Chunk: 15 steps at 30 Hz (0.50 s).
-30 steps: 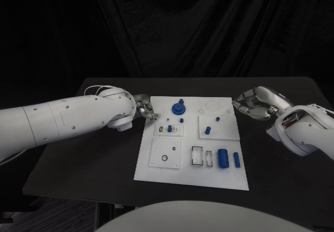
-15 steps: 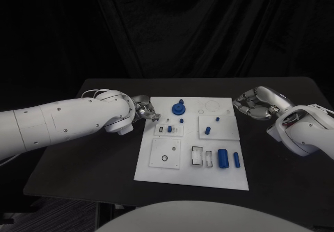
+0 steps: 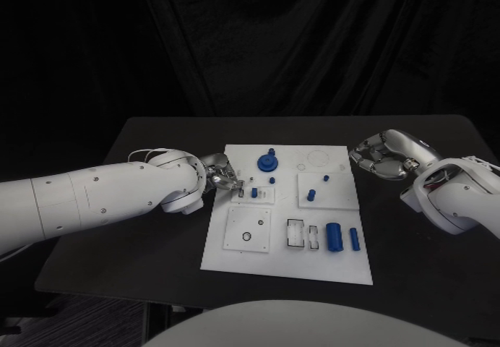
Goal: Assemble the parts on the task board
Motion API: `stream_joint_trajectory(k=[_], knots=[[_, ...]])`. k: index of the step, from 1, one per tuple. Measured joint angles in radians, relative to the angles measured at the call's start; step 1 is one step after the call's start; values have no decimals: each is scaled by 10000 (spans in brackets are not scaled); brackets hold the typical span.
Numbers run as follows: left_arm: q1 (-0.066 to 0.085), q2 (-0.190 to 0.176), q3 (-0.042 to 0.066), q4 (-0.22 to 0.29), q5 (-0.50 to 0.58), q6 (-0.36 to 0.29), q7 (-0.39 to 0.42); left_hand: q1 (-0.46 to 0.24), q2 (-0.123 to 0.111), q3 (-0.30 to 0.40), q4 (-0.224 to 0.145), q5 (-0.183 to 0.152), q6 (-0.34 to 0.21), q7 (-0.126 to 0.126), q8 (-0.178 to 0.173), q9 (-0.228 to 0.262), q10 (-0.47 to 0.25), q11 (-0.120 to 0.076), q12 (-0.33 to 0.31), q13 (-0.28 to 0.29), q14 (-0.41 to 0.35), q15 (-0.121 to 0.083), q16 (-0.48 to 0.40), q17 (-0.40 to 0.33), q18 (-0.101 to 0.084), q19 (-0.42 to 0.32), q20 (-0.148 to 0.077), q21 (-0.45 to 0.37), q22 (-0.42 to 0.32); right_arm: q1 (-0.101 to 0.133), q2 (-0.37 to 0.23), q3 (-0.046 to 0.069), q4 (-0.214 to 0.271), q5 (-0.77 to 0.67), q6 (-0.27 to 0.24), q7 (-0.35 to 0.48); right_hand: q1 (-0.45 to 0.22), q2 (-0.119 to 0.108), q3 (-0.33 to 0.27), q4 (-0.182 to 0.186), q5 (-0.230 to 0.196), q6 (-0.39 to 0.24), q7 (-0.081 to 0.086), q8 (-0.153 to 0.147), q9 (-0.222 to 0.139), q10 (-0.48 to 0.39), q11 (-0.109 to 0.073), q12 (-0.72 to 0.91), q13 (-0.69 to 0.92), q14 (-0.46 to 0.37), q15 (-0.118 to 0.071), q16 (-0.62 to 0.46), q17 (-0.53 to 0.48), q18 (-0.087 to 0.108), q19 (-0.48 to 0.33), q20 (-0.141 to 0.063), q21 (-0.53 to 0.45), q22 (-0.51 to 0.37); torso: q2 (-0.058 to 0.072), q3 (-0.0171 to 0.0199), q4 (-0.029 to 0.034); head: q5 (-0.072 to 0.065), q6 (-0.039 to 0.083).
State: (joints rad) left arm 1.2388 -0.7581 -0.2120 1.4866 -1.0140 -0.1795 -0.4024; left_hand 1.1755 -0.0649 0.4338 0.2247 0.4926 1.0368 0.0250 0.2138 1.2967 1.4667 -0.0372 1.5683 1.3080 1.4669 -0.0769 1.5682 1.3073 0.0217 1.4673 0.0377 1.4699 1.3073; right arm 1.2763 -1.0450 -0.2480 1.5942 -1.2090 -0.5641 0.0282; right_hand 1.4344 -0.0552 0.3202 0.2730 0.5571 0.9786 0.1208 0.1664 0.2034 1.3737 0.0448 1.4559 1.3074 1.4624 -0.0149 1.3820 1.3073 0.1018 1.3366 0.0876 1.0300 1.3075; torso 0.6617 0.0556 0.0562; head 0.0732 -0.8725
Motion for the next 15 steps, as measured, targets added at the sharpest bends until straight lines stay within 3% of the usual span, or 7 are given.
stream_joint_trajectory(k=[6,15], knots=[[-186,-54,2,71,-311,-192,32,0,0,-1,1,-41,0,1,-8,12,0,0,0,0,0,0,0,0,-1,0,0,0,0,0,-37,0,10,0,0,-6,0,0,27,-28,0,0,0,0,0,0,0,0,0,0,0,0,0,0,0,0,0,-1,0,1,1,-18,0],[-316,-91,28,153,-610,-496,73,-120,14,-1,1,-42,21,14,42,60,1,1,0,0,0,0,0,0,0,0,0,40,0,0,-37,0,10,0,0,-10,0,0,27,-28,0,0,0,0,0,0,0,0,0,0,0,0,0,-1,0,0,0,-1,-3,3,-5,48,0]])
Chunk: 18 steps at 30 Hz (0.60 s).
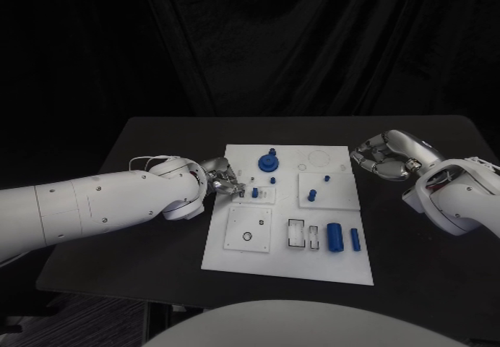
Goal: Assemble the parts on the task board
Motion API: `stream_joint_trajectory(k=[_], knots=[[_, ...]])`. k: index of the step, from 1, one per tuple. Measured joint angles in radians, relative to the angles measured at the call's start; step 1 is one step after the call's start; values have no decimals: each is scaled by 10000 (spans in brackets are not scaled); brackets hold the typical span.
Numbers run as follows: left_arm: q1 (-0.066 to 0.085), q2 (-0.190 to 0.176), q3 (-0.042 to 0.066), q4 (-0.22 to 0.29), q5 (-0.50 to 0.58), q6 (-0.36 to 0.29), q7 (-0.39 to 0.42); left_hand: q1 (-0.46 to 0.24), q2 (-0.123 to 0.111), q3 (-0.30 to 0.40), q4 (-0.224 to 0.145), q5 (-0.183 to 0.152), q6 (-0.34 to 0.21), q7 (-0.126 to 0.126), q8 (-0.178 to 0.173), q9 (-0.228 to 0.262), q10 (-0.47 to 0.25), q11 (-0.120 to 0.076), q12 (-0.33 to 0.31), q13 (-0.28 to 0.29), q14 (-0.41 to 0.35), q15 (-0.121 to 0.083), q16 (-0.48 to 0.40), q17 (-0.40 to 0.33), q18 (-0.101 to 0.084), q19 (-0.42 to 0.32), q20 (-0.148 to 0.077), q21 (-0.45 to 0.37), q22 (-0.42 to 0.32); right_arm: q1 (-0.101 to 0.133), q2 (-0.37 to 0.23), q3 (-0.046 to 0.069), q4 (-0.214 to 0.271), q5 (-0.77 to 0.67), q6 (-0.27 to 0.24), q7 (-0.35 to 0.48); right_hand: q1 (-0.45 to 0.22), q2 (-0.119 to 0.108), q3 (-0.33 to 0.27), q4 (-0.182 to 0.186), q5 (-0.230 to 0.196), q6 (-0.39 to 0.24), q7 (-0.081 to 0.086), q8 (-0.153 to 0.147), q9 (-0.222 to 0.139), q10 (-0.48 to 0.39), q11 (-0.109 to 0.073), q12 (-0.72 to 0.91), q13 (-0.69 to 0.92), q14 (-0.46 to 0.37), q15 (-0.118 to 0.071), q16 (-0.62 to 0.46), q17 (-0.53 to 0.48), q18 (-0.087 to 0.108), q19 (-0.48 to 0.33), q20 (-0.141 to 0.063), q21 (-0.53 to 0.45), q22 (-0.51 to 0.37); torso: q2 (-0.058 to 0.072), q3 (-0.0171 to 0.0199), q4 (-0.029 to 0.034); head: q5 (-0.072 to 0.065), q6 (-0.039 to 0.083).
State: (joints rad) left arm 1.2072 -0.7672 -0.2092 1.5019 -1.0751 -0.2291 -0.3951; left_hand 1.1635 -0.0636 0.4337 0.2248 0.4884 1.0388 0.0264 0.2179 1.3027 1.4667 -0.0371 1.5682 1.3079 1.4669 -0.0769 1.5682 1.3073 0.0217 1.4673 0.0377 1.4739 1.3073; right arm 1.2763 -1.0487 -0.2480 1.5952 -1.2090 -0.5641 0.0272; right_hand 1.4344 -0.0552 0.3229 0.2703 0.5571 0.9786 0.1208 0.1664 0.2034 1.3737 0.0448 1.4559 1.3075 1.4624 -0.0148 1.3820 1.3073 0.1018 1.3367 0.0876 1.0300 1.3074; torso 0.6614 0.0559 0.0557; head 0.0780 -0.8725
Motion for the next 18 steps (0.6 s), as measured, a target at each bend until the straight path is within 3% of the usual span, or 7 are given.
stream_joint_trajectory(k=[18], knots=[[-69,-135,-1,198,-155,-49,-55,-336,-30,-171,169,-37,87,-88,128,72,0,1,0,0,0,0,0,8,2,-38,-37,0,7,-18,8,0,-9,0,10,-16,40,40,0,0,0,0,0,0,0,0,0,0,0,0,0,0,0,1,0,0,0,-1,-7,-2,-2,7,0]])
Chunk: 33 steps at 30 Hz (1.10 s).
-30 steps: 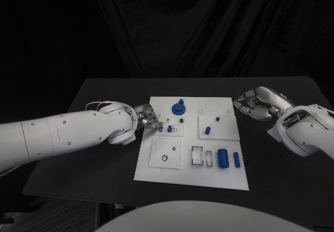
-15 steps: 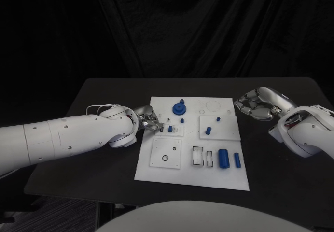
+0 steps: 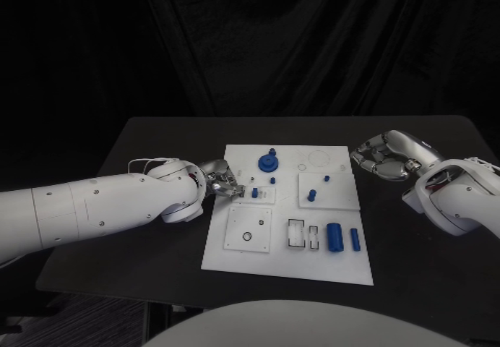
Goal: Assemble the parts on the task board
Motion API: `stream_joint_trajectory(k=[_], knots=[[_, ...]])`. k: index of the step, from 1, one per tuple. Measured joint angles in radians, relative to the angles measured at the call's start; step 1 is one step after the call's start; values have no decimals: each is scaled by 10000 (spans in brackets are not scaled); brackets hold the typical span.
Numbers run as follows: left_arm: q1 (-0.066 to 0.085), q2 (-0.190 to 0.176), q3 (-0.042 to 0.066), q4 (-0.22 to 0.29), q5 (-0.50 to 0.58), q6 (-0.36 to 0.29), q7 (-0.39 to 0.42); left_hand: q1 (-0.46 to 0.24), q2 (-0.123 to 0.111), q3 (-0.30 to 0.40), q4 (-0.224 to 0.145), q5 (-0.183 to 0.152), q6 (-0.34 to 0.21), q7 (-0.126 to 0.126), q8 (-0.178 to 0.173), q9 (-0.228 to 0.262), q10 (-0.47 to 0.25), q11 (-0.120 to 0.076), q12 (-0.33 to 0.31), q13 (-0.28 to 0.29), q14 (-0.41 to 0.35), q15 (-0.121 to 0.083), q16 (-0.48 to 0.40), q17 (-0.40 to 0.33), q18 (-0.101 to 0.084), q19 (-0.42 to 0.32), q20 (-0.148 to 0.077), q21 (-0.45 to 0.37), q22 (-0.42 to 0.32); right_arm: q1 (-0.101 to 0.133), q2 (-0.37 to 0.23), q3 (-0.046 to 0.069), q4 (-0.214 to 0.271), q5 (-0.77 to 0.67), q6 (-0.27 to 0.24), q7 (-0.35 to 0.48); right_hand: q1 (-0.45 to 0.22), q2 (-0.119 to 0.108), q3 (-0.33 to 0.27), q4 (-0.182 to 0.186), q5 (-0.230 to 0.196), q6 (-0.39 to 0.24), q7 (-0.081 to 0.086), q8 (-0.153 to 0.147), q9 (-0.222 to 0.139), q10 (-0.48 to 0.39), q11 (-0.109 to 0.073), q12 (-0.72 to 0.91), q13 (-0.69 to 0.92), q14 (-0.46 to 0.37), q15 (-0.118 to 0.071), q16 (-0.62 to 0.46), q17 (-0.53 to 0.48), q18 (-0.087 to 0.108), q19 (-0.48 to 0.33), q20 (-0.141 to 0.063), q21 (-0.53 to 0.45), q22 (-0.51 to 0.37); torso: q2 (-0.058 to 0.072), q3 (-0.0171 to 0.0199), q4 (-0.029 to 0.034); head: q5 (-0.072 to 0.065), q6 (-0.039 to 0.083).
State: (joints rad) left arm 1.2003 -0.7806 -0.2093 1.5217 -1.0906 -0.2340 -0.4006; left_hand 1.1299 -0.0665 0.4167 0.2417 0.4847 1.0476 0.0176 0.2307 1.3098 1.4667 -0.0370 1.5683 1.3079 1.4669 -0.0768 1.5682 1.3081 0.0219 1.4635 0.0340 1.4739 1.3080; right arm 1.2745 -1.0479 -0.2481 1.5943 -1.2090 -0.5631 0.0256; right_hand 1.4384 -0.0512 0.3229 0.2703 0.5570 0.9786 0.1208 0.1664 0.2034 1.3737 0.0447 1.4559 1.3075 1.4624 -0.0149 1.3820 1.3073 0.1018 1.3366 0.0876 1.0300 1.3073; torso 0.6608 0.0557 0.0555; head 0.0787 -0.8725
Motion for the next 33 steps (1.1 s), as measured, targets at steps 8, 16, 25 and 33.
stream_joint_trajectory(k=[8,16,25,33], knots=[[-17,-5,-8,1,-11,44,-56,-491,189,-631,364,-1460,-10,8,56,3,0,0,0,0,0,0,0,-1,0,0,0,0,1,-11,2,0,-3,0,20,-22,0,0,0,0,0,0,0,0,0,0,0,0,0,0,0,0,0,-1,3,-3,0,2,-2,1,0,11,0],[-21,-16,2,-38,-12,104,-89,-1227,432,-1715,492,-2543,-60,58,3,8,0,0,0,0,0,0,0,-2,-1,0,1,-79,0,-16,9,0,-9,0,62,-72,0,0,0,0,0,0,0,0,0,0,0,0,0,0,0,0,0,-1,37,-37,0,7,1,1,1,10,0],[-20,-6,11,-57,-13,137,-89,-1441,546,-2189,493,-2950,-96,94,-71,3,0,1,0,0,0,0,0,-2,-1,1,1,-120,-1,-22,14,0,-13,0,117,-126,0,0,28,-29,0,0,0,0,0,0,0,0,0,0,0,0,0,-1,37,-37,0,6,1,1,0,12,0],[-20,11,12,-101,-14,145,-45,-1388,803,-2471,447,-2166,-94,94,-128,1,0,1,0,0,0,0,0,-3,-1,1,1,-126,-2,-30,17,0,-18,0,178,-180,42,-43,28,-28,0,0,0,0,0,0,0,0,0,0,0,0,0,0,37,-36,0,5,1,2,-1,12,0]])
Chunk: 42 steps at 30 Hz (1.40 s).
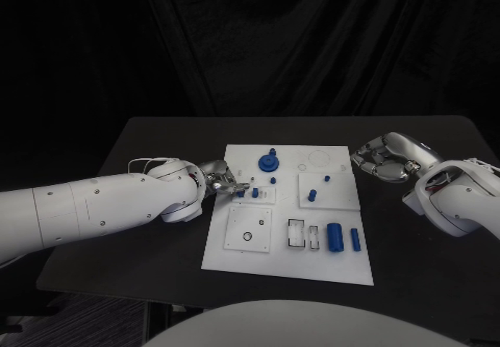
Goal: Assemble the parts on the task board
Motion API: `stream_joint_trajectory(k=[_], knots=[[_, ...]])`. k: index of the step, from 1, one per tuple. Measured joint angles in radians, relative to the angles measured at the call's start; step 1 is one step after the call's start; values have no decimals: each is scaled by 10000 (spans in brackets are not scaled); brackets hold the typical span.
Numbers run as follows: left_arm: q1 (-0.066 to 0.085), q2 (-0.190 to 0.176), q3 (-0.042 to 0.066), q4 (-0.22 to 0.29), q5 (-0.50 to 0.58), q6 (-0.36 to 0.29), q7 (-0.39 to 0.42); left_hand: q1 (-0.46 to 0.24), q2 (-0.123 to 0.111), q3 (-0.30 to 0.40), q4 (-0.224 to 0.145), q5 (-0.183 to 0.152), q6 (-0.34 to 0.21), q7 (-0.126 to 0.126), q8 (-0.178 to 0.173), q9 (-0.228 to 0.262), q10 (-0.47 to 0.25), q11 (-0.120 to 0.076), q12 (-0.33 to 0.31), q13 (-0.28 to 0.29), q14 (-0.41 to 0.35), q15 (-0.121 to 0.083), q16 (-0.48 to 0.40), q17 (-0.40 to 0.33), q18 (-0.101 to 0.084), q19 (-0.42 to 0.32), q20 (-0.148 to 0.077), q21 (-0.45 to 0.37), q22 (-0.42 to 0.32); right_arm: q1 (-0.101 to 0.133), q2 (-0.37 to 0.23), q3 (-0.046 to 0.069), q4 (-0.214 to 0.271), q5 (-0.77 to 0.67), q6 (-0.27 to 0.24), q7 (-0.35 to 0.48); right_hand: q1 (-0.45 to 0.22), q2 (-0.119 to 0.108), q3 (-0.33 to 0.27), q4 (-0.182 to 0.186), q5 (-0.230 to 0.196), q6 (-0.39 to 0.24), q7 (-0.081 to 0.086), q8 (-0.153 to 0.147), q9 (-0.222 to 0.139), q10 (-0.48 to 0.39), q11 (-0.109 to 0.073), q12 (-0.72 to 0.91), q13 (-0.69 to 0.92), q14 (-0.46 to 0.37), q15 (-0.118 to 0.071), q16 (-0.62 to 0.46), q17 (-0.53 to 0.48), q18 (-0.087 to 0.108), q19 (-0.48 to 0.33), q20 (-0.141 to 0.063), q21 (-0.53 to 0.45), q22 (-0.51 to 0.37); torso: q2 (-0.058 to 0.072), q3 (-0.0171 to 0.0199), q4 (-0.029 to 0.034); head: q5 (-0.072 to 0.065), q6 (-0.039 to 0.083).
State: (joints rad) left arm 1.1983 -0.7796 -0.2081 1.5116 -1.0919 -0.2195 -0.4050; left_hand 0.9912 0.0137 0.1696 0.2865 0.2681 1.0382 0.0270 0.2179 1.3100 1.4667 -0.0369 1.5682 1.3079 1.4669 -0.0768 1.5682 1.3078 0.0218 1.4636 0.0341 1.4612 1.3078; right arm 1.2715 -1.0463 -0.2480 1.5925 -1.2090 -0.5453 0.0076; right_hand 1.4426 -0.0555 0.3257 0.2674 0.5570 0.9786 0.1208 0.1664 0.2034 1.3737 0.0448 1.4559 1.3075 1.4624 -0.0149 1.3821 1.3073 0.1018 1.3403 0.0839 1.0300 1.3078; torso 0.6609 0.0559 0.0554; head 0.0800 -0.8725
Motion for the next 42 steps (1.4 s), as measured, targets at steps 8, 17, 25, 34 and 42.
stream_joint_trajectory(k=[8,17,25,34,42], knots=[[-5,8,-2,-49,0,-11,114,432,162,-66,-9,1111,-4,5,-54,0,0,0,0,0,0,0,0,-1,1,0,0,-32,0,-5,3,0,-2,0,49,-41,-3,3,0,0,0,0,0,0,0,0,0,0,0,0,0,0,0,0,0,0,0,-1,0,-1,-3,11,0],[-20,45,-11,-115,1,-119,314,-83,568,-407,85,1662,-56,57,-128,-14,0,0,0,0,0,0,0,-1,1,0,0,-32,-2,-7,-8,0,4,0,80,-67,-4,3,0,0,0,0,0,39,0,0,0,0,0,0,0,0,0,0,0,0,0,-2,2,-1,1,6,0],[-23,71,-15,-144,-1,-134,429,908,217,21,-120,3448,-133,18,-168,-27,0,0,0,0,0,0,0,-2,0,1,1,-32,-2,-8,-11,0,9,0,92,-79,-4,3,0,0,0,0,0,39,0,0,0,0,0,0,0,0,0,0,0,0,0,-3,2,0,1,13,0],[-24,66,-10,-146,-4,-121,464,1206,40,160,-259,3660,-132,18,-168,-18,0,0,0,0,0,0,0,-3,0,1,1,-31,-3,-8,-8,0,10,0,102,-92,-4,3,29,-29,45,0,0,39,0,0,0,0,0,0,0,0,0,0,0,0,-52,-3,14,4,-1,21,0],[-24,61,-6,-146,-8,-71,437,1144,-21,95,-28,2900,-91,-23,-116,-19,0,0,0,0,0,0,0,-3,0,0,1,-31,-3,-9,-10,0,10,0,113,-106,-4,3,29,-29,45,0,0,39,0,0,0,0,0,0,0,0,0,0,0,0,-52,-4,9,7,1,14,0]])
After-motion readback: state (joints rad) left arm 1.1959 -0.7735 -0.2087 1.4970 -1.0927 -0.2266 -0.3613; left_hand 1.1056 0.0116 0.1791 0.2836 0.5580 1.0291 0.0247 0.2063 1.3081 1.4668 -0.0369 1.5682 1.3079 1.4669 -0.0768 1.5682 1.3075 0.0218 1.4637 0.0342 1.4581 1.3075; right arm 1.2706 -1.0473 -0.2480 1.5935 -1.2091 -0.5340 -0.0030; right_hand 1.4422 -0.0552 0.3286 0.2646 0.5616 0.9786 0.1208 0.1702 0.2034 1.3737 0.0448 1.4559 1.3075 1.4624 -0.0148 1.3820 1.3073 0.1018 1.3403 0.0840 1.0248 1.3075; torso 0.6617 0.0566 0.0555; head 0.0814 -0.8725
